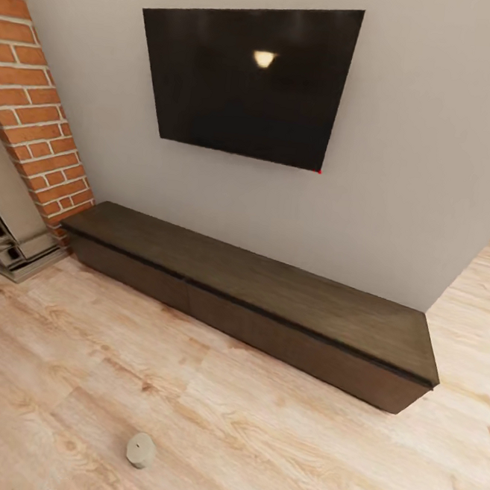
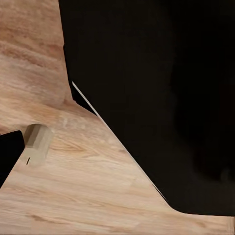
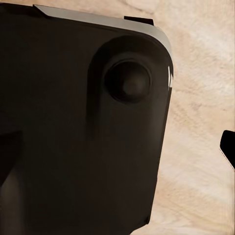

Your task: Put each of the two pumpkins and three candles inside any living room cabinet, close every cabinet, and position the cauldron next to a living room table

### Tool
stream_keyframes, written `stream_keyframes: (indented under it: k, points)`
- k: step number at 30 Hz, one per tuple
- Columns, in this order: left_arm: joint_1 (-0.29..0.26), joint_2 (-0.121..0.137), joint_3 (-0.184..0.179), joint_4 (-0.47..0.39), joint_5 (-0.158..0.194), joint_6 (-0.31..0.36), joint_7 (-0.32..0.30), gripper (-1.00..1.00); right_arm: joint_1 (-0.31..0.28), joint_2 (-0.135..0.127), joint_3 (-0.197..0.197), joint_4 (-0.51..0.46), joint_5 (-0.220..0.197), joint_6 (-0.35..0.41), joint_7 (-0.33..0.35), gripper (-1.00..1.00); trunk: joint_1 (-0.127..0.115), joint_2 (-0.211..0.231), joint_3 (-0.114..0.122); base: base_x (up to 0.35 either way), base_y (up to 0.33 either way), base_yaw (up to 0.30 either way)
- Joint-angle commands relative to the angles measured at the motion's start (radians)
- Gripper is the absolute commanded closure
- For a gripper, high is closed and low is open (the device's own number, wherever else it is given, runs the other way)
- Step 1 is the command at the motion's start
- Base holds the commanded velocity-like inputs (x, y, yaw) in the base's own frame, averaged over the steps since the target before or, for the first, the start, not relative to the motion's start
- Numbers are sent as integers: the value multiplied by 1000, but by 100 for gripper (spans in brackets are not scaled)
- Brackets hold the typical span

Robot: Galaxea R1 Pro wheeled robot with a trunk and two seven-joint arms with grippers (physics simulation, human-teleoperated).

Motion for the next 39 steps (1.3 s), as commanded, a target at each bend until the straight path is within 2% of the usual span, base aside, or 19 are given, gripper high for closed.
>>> stream_keyframes:
  k: [1,14,22,39]
  points:
    - [0,0,0,0,0,0,0,-100,0,0,0,0,0,0,0,-100,0,0,0,0,0,289]
    - [0,1,0,0,0,0,0,-100,0,0,1,0,0,0,0,-100,0,0,0,0,0,289]
    - [0,0,0,0,0,0,-1,-100,0,0,40,0,-3,0,0,-100,0,0,0,0,0,289]
    - [0,0,0,0,0,0,0,-100,0,-1,43,0,-3,1,0,-100,0,0,0,0,0,289]
